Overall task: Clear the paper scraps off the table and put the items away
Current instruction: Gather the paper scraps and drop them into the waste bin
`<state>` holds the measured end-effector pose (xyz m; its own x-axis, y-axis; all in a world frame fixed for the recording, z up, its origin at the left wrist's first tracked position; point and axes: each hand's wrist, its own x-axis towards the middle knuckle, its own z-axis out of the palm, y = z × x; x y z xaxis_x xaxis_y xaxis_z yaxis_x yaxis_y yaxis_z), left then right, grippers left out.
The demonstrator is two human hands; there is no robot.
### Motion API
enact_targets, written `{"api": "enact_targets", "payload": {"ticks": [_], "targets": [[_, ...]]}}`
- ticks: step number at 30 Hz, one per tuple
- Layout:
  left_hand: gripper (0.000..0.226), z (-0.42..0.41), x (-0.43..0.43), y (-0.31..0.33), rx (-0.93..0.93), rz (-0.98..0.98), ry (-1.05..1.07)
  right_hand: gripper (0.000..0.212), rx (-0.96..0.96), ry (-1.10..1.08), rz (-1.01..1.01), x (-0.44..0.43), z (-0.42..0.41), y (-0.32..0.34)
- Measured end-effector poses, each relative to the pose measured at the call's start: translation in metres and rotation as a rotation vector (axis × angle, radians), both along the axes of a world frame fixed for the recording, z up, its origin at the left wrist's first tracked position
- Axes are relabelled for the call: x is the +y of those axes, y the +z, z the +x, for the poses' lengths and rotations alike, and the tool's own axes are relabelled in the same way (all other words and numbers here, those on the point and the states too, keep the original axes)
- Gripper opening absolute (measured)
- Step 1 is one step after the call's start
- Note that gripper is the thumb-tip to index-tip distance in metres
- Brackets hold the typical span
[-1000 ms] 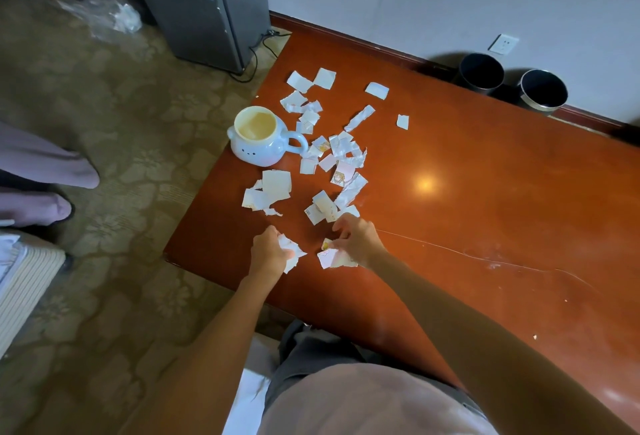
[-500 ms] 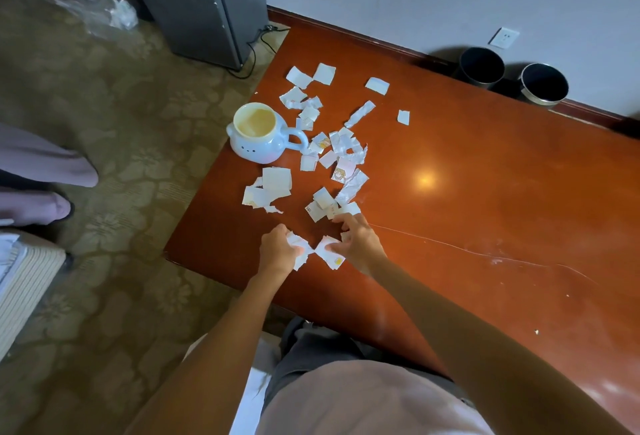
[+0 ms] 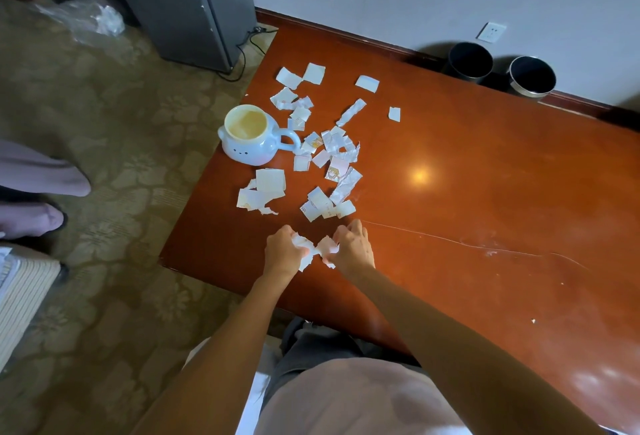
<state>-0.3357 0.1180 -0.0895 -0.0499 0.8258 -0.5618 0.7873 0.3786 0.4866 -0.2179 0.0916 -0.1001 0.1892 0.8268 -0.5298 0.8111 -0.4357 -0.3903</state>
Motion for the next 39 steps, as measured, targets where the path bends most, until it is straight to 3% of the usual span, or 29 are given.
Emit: {"api": "enact_targets", "payload": {"ticks": [2,10,13,16,24,30,36,39], "targets": [[0.043,0.001,0.000,0.000,-0.010,0.001,-0.012,0.015,0.073,-0.036,0.015,0.000,-0.002,0.000],[0.030,0.000,0.011,0.007,-0.049,0.032,-0.045,0.015,0.263,-0.310,0.131,0.014,0.030,0.012],[0.028,0.002,0.016,0.011,-0.070,0.043,-0.048,0.025,0.305,-0.135,0.009,0.014,0.051,0.023],[0.031,0.003,0.017,0.012,-0.070,0.049,-0.045,0.011,0.238,0.108,-0.087,-0.002,0.053,0.019],[0.035,0.007,0.008,0.013,-0.078,0.033,-0.059,0.013,-0.004,0.132,0.120,-0.026,0.019,0.006],[0.039,0.008,0.005,0.014,-0.082,0.030,-0.067,0.010,0.015,0.102,0.161,-0.028,0.010,0.007],[0.051,0.012,0.006,0.018,-0.106,0.022,-0.067,0.036,0.130,-0.001,0.143,-0.026,0.012,0.009],[0.052,0.020,0.009,0.021,-0.152,-0.010,-0.047,0.044,0.165,-0.196,0.129,-0.024,0.028,0.012]]}}
